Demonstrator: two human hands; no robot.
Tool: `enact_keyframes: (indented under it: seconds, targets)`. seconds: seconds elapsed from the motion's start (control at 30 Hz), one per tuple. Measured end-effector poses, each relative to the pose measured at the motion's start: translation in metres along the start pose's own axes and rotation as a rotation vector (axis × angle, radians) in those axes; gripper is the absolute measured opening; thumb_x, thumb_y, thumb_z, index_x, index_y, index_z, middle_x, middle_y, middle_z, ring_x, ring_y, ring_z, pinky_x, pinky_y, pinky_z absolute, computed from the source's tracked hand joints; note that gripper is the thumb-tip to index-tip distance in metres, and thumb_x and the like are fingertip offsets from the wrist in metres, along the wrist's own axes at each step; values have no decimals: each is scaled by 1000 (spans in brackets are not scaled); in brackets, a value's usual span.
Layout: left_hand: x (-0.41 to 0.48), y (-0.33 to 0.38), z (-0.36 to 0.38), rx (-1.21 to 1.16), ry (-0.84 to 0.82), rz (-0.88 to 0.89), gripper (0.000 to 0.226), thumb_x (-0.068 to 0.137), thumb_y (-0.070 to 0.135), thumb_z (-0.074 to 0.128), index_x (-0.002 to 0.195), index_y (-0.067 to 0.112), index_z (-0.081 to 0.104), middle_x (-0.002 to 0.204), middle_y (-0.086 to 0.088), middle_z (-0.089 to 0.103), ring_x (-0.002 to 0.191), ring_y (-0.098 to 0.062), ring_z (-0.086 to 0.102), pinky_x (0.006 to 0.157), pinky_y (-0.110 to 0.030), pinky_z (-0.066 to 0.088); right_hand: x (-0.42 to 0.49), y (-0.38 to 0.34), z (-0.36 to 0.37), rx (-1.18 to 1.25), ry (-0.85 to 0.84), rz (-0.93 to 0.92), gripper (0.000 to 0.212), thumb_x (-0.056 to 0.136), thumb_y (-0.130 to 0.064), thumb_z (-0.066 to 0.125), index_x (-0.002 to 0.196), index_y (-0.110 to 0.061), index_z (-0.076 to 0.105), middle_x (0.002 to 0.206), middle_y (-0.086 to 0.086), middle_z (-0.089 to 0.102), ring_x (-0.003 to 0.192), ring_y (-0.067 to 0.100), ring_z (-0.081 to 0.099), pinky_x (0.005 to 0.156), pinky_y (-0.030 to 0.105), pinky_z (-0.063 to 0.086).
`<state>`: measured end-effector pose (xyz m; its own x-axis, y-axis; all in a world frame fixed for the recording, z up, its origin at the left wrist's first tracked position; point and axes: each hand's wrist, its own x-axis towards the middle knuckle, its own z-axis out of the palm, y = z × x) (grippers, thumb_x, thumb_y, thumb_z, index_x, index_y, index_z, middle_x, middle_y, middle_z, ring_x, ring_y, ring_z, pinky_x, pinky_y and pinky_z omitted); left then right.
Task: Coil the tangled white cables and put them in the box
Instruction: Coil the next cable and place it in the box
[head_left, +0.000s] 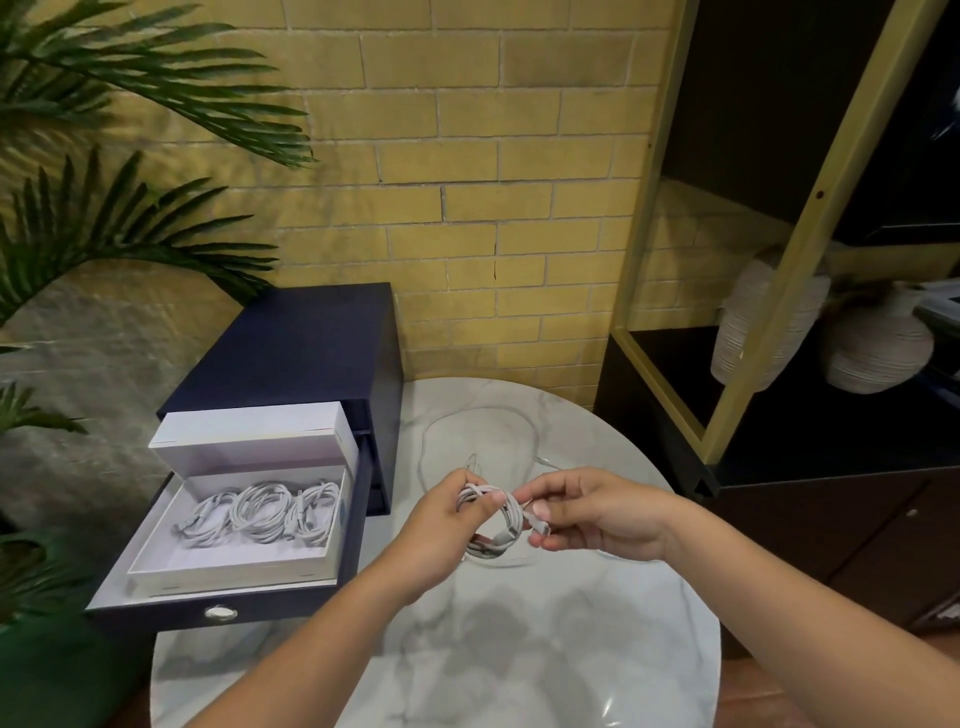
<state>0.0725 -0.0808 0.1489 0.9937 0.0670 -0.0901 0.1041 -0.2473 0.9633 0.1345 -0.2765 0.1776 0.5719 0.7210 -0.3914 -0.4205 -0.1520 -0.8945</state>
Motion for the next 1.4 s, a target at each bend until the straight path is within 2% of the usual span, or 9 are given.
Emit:
enact_keyframes:
  seconds: [0.07, 0.23, 0.4, 0.63, 0.8, 0.97, 1.1, 1.17, 1.4]
  targets:
    - [-1, 2, 2, 30, 42, 38, 16, 93, 26, 61, 89, 11, 56, 74, 5, 58, 60, 3, 55, 55, -12, 44, 2, 3, 2, 46, -4, -15, 28, 84, -7, 63, 111, -5, 62, 86, 6, 68, 80, 15, 69, 72, 21, 57]
    - [-5, 3, 8, 66, 27, 52, 20, 94, 33, 58, 89, 15, 53, 76, 3, 58, 70, -11, 56, 69, -36, 52, 8, 9, 12, 22, 36, -18, 34, 77, -23, 67, 107, -8, 60, 73, -1, 60, 61, 5, 61, 57, 14, 49]
    - [-7, 0, 9, 57, -28, -19, 21, 99, 36, 46, 94, 17, 50, 70, 5, 51, 59, -8, 46, 62, -25, 38, 11, 11, 15, -49, 89, -61, 20, 79, -33, 66, 84, -14, 60, 67, -4, 50, 56, 6, 49, 55, 16, 42]
    - [-5, 9, 3, -125, -98, -154, 13, 97, 19, 50, 85, 14, 52, 60, 6, 47, 51, -8, 40, 58, -22, 34, 6, 6, 5, -289, 70, -53, 19, 92, -6, 59, 108, -9, 68, 84, -1, 64, 76, 9, 57, 68, 20, 45]
    - [-5, 13, -1, -329, -165, -266, 26, 101, 27, 39, 77, 19, 34, 57, 5, 31, 48, -10, 24, 53, -24, 24, 4, -1, -1, -624, 57, -118, 21, 95, -9, 56, 111, -15, 68, 96, 5, 66, 82, 4, 55, 75, 18, 45]
    - [-11, 22, 1, -504, -141, -286, 27, 102, 25, 39, 76, 19, 34, 56, 5, 30, 45, -8, 24, 51, -21, 31, 9, 10, 3, -661, 93, -244, 19, 92, -8, 59, 107, -14, 70, 104, 14, 69, 91, 13, 60, 87, 35, 50]
    - [-9, 22, 4, -466, -76, -213, 27, 103, 33, 38, 81, 17, 38, 57, 7, 35, 49, -8, 28, 56, -22, 39, 15, 17, 15, -636, 175, -401, 17, 80, 6, 65, 88, -7, 72, 81, 2, 67, 73, 13, 60, 68, 27, 50]
    - [-8, 21, 4, -447, -60, -209, 28, 102, 35, 39, 81, 16, 40, 59, 6, 35, 52, -9, 31, 62, -26, 42, 16, 20, 19, -608, 222, -428, 28, 77, 10, 62, 79, -16, 72, 72, -6, 63, 67, 11, 55, 63, 24, 47]
    - [-9, 23, 6, -495, -145, -270, 26, 100, 43, 42, 97, 17, 43, 61, 7, 38, 50, -8, 30, 66, -27, 35, 19, 25, 13, -850, 334, -541, 26, 90, 0, 57, 85, -23, 68, 75, -22, 59, 74, 0, 55, 68, 13, 40]
